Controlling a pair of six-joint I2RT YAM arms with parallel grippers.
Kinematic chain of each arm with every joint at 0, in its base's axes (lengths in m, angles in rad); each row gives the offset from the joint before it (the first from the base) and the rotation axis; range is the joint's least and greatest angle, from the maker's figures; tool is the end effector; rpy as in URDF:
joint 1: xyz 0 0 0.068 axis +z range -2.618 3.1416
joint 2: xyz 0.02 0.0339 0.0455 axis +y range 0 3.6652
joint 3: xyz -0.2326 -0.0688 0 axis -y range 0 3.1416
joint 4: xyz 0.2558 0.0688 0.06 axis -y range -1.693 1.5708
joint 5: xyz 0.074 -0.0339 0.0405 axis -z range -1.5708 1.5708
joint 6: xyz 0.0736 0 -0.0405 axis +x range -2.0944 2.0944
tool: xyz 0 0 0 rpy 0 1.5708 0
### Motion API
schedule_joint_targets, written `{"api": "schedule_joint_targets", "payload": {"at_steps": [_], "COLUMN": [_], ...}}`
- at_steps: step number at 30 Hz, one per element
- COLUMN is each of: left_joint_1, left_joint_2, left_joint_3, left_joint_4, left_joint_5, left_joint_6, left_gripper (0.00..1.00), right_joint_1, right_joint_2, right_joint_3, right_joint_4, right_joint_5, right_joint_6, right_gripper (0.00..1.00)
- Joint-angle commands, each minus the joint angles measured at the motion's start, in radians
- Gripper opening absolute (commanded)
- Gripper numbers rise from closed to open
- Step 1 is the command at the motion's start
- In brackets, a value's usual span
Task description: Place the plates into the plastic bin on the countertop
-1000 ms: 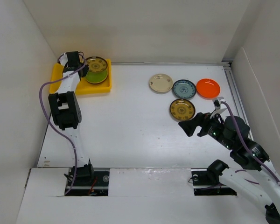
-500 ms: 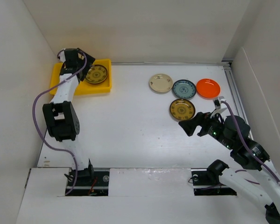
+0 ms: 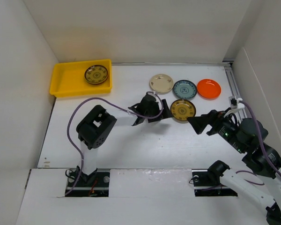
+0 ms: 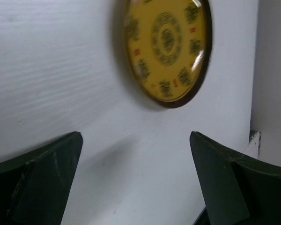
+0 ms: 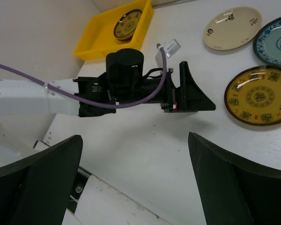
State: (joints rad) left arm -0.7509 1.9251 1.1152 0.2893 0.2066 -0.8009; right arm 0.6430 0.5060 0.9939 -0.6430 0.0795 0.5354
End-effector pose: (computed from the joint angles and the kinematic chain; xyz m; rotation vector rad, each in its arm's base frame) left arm 0.3167 -0.3162 0.1151 0.0803 2.2948 -1.0996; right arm 0.1315 0.0912 0.3764 -0.0355 1.7924 0.7928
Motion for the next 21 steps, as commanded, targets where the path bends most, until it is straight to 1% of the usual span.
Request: {"api": "schedule_joint_targets", "payload": {"at_steps": [1, 3, 5, 7, 11, 12, 19, 20, 21], "left_joint_1": [-0.022, -0.056, -0.070, -0.070, -0.070, -0.070, -0.033, -0.033, -0.022], "left_joint_2": [0.038, 0.077, 0.125, 0.152, 0.205, 0.227, 0.316, 0.325, 0.325], "left_joint_3": [0.023, 0.057, 0.110, 0.120, 0.164, 0.173, 0.242, 0.259, 0.271], "left_joint_4": [0.137, 0.126, 0.114, 0.100, 0.053, 0.044, 0.011, -0.002, -0.002], "left_joint_5": [0.011, -0.004, -0.004, -0.013, -0.058, -0.058, -0.078, -0.067, -0.067], "left_joint_6": [-0.034, -0.034, -0.034, -0.044, -0.080, -0.080, -0.122, -0.123, -0.123], "left_gripper": [1.00, 1.00, 1.00, 1.00, 0.93, 0.86, 0.55, 0.43, 0.36], "right_joint_1": [0.001, 0.001, 0.001, 0.001, 0.001, 0.001, 0.001, 0.001, 0.001], "right_joint_2": [-0.026, -0.053, -0.064, -0.064, -0.073, -0.073, -0.083, -0.083, -0.083], "right_joint_3": [0.034, 0.034, 0.023, 0.023, 0.023, 0.023, 0.014, 0.014, 0.014], "right_joint_4": [-0.015, -0.027, -0.036, -0.046, -0.046, -0.046, -0.037, -0.037, -0.037], "right_joint_5": [0.008, 0.008, 0.008, 0.008, 0.008, 0.008, 0.008, 0.008, 0.008], "right_joint_6": [0.017, 0.017, 0.026, 0.026, 0.026, 0.026, 0.026, 0.026, 0.026], "right_gripper": [1.00, 1.00, 1.00, 1.00, 1.00, 1.00, 1.00, 1.00, 1.00]}}
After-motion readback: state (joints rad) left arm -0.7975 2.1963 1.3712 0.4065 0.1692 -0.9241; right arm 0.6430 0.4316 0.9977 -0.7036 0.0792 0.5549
